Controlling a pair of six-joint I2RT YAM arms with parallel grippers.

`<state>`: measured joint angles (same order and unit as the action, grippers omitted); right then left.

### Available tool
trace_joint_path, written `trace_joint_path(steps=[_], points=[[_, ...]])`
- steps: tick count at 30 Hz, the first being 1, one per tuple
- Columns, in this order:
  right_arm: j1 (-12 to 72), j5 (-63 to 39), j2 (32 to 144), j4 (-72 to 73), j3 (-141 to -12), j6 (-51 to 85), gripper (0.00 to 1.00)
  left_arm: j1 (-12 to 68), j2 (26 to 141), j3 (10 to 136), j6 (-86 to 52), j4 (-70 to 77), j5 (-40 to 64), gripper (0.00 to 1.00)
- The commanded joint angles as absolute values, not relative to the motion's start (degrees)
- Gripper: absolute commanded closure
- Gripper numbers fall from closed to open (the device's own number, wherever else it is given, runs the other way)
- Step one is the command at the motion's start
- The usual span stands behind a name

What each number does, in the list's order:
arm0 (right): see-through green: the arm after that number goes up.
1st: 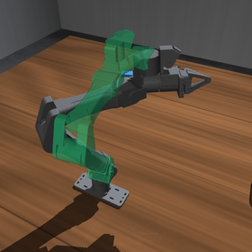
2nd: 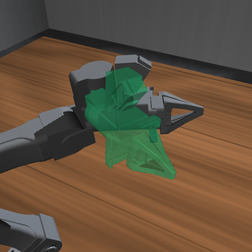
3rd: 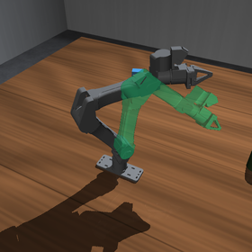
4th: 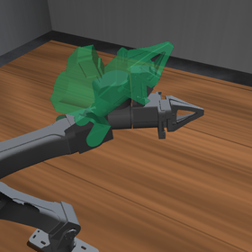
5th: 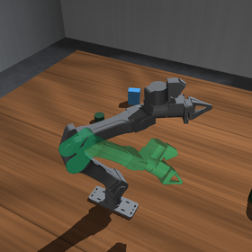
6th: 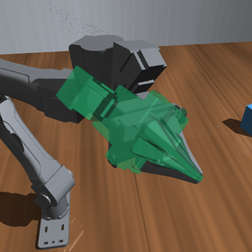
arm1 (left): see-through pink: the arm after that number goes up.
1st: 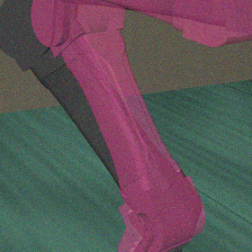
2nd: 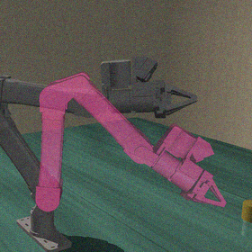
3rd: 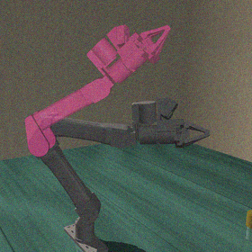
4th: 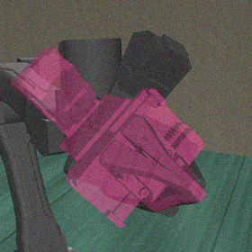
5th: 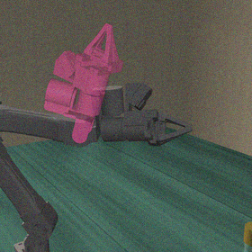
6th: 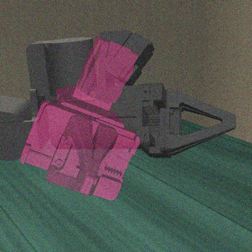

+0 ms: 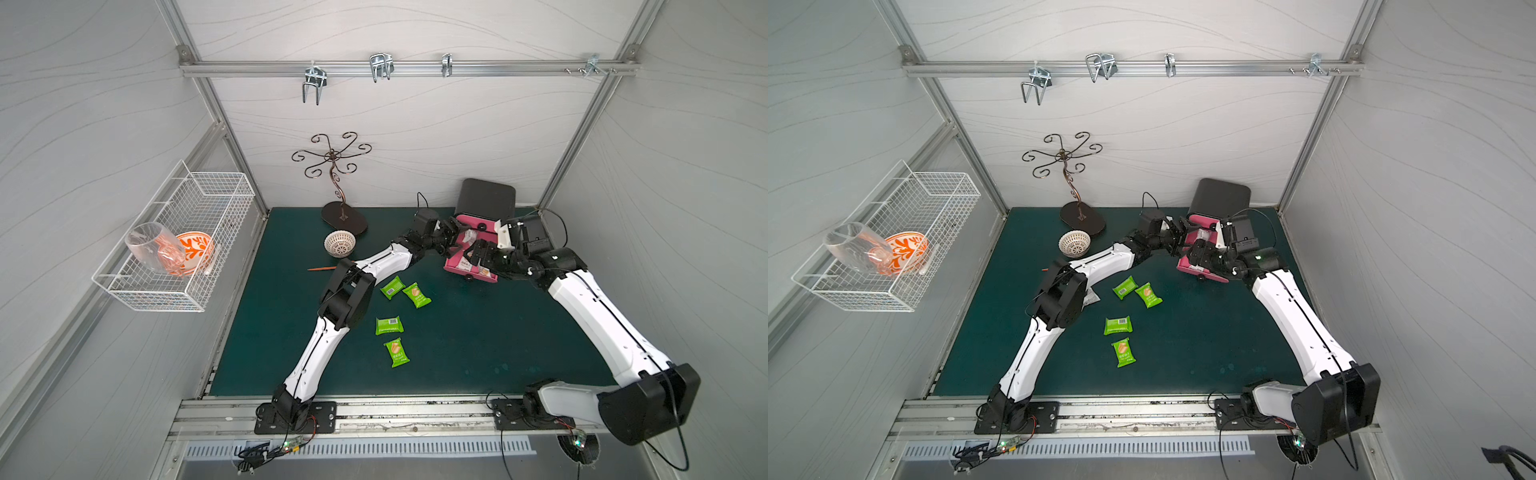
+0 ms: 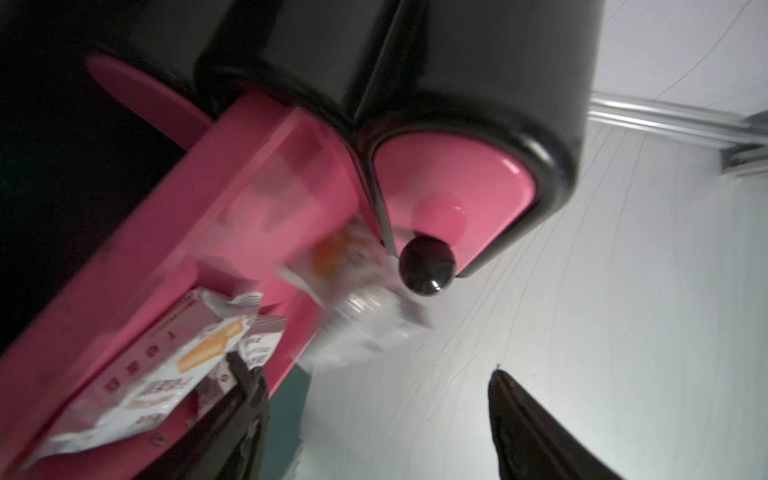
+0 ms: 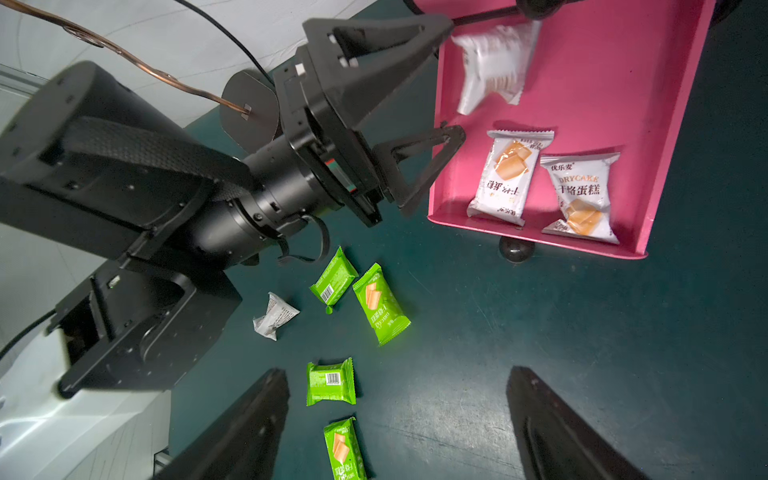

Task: Place the cookies into the drawer by color
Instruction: Place the cookie in the drawer, then pick up the cookie at the center of the board.

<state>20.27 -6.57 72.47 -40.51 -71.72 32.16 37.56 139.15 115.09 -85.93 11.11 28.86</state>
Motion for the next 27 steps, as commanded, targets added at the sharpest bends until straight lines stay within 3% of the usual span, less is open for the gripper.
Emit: trace_joint_path(steps=[1, 8, 14, 19, 27], points=[[20.69, -5.05, 71.18, -42.19, -73.76, 30.68, 0.13, 37.44, 139.3, 119.76, -82.95, 10.84, 27.95, 0.08], [20.79, -5.68, 70.64, -41.66, -73.48, 31.21, 0.13, 36.66, 136.96, 119.14, -79.9, 8.86, 28.58, 0.07], [20.82, -5.85, 69.97, -41.79, -73.73, 31.02, 0.13, 35.53, 127.12, 114.21, -64.46, 0.84, 25.54, 0.07], [21.01, -6.28, 69.48, -40.81, -73.28, 31.15, 0.13, 34.0, 114.38, 105.09, -44.89, -12.0, 15.35, 0.11], [21.45, -10.02, 69.94, -38.03, -71.16, 31.87, 0.12, 31.3, 94.7, 82.61, -31.81, -24.05, -1.32, 0.12]])
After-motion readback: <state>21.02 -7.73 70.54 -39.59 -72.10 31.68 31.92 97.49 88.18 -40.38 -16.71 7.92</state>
